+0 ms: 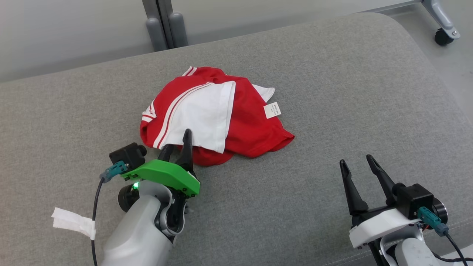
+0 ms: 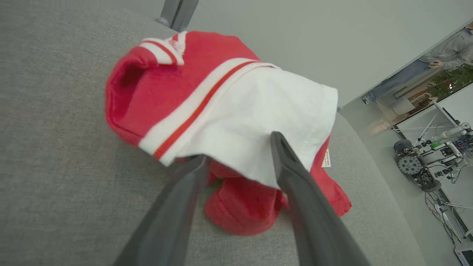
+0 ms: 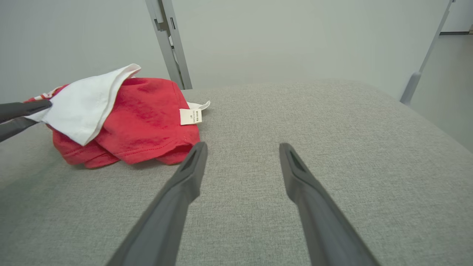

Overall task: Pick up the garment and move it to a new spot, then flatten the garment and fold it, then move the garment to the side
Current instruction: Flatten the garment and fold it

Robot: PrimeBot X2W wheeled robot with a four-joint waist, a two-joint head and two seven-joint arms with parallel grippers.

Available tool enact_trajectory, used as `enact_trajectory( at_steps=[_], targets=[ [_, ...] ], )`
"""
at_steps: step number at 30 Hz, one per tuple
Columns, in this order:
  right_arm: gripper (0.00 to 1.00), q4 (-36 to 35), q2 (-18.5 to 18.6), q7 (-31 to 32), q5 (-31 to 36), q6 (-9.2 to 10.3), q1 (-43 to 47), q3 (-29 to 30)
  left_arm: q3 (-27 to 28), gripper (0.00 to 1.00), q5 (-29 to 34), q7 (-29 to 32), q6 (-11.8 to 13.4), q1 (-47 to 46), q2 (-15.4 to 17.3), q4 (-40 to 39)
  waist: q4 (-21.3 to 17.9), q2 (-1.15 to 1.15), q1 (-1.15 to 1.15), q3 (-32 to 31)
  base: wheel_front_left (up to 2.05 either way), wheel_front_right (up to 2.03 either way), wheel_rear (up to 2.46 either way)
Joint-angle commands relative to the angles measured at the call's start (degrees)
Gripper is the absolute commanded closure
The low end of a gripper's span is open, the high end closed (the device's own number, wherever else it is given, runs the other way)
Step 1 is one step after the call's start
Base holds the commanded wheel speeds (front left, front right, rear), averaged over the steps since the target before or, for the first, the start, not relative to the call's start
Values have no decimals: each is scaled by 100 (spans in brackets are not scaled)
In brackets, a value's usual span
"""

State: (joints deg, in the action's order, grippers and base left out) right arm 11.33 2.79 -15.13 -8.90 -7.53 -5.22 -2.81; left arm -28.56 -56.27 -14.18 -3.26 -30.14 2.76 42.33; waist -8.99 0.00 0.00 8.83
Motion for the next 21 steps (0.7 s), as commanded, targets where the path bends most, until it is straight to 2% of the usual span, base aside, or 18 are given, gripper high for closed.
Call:
enact_trajectory(
  at_steps=[1, 2, 7, 13, 17, 21],
  targets=[
    [0, 0, 21, -3, 31, 8, 78, 19, 10, 88, 137, -59, 69, -71, 25, -25, -5, 0, 0, -31, 0, 0, 0],
    [0, 2, 21, -3, 32, 8, 99, 31, 21, 100, 195, -66, 81, -68, 25, -45, 3, 0, 0, -48, 0, 0, 0],
    [0, 8, 21, -3, 31, 8, 167, 39, 66, 100, 505, -102, 124, 64, 25, -195, 107, 0, 0, -140, 0, 0, 0],
    [0, 42, 21, -3, 25, 8, 250, 11, 277, 100, 890, -103, 59, 293, 30, -727, 258, 0, 0, -295, 0, 0, 0],
    [0, 50, 20, -3, 29, 8, 323, 40, 413, 100, 1127, -104, 80, 584, 265, -1162, 348, 0, 0, -399, 0, 0, 0],
    [0, 51, 21, -3, 29, 8, 347, 81, 583, 100, 1310, -105, 176, 942, 664, -1657, 415, 0, 0, -461, 0, 0, 0]
  ],
)
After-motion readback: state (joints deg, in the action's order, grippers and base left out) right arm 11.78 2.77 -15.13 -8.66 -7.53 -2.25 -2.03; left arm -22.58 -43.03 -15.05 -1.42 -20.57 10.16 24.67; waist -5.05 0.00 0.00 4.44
